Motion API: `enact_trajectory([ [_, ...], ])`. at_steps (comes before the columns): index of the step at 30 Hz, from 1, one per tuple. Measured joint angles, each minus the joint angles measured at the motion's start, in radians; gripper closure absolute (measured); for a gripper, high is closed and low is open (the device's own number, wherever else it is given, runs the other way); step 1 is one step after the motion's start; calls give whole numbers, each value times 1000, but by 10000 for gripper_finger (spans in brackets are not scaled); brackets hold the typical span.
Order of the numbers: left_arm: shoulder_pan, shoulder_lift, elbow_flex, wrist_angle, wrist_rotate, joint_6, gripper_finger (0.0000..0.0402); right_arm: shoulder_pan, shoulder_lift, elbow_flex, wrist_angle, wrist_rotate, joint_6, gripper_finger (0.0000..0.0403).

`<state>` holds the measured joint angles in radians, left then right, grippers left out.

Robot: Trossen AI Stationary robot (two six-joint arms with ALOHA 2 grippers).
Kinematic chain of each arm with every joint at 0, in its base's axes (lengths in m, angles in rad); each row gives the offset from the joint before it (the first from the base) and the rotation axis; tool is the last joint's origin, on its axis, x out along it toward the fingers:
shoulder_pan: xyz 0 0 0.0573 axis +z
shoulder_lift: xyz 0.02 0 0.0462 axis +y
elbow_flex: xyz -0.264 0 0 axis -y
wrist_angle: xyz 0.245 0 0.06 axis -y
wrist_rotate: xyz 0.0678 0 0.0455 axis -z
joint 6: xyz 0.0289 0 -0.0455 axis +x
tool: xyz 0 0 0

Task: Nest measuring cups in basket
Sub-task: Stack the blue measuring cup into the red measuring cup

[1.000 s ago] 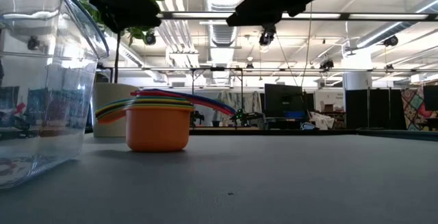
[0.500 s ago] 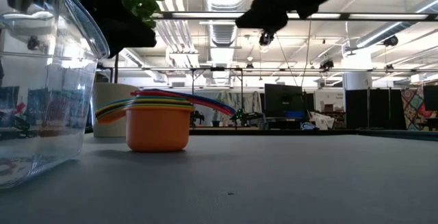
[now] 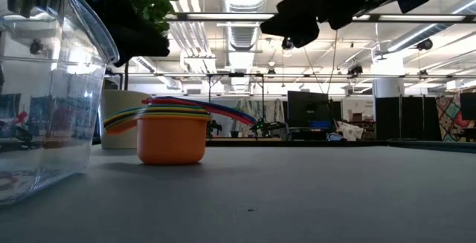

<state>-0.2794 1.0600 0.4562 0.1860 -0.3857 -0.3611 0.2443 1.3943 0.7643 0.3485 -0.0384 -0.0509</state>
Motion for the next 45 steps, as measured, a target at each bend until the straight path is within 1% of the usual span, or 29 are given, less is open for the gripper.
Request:
enact_trajectory([
  [4,2,20,-1,1,-26,-1,309,2,1,0,3,-43,-5,179],
  [10,2,64,-5,-1,-69,-15,309,2,21,0,25,-40,-19,202],
  [17,3,98,0,-1,-68,-19,309,-1,93,0,138,-40,-28,239],
  [20,3,108,-11,-6,-43,-9,310,-1,116,0,153,-40,-53,259],
  [26,3,64,-60,17,-42,-30,324,-1,118,0,159,-39,-54,297],
  [31,3,18,-101,53,-50,-44,327,-1,114,0,159,-40,-47,319],
  [35,3,7,-150,60,-83,-43,327,-1,114,1,159,-40,-47,334],
  [37,3,8,-179,83,-103,-67,327,-1,114,1,159,-39,-52,340],
  [40,3,5,-205,166,-103,-106,327,-1,114,1,159,-39,-59,346],
  [45,2,5,-210,178,-96,-119,327,-1,114,1,158,-40,-65,354],
])
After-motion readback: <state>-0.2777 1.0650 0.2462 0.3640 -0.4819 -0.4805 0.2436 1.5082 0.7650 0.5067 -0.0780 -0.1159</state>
